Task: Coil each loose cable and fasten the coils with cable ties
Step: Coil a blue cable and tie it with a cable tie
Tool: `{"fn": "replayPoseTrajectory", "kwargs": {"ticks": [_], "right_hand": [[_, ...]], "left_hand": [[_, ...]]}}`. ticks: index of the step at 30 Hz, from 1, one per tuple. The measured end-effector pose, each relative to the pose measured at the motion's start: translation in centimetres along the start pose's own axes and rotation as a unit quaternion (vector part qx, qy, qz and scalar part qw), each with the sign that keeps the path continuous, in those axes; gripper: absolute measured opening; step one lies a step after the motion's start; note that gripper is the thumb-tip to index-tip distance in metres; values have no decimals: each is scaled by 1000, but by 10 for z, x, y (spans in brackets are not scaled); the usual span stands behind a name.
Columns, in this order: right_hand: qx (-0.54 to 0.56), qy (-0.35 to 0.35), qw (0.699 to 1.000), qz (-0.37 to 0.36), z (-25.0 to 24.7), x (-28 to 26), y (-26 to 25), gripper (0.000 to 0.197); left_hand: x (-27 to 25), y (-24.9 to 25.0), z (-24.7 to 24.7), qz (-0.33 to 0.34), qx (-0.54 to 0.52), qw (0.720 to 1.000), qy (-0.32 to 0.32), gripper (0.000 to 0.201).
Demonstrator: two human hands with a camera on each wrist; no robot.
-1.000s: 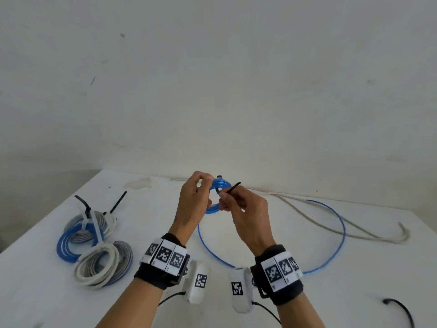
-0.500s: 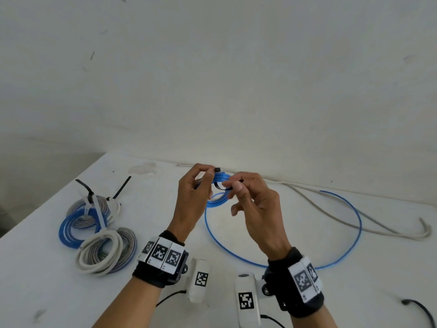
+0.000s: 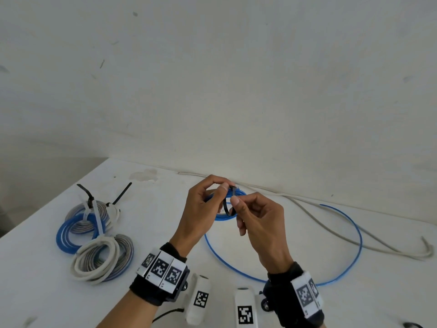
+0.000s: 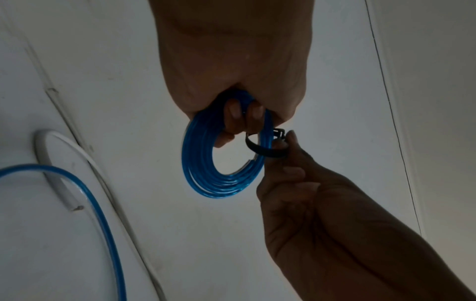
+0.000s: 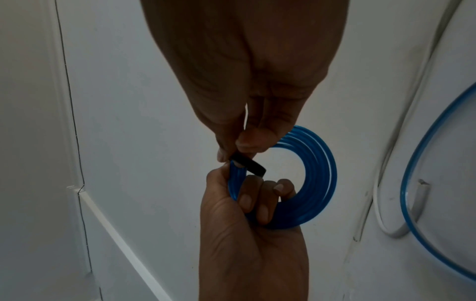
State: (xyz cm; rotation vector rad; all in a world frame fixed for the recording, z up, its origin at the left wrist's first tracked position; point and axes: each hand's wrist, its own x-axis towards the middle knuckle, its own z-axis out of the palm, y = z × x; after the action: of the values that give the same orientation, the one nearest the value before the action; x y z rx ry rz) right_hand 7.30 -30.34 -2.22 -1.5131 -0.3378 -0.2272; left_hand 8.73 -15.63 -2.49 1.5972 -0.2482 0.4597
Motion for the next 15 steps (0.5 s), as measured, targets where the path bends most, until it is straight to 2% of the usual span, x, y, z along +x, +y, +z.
{"fn": "replayPoseTrajectory", "kwargs": {"ticks": [9,15], "right_hand": [[-3,2,1000,-1,-1,-1,-3,16],[58,27,998,5,0,0,-5,24]], "left_hand": [[0,0,0,17,2,1000,-17,17],[0,0,-1,43,22,998,-41,18]]}}
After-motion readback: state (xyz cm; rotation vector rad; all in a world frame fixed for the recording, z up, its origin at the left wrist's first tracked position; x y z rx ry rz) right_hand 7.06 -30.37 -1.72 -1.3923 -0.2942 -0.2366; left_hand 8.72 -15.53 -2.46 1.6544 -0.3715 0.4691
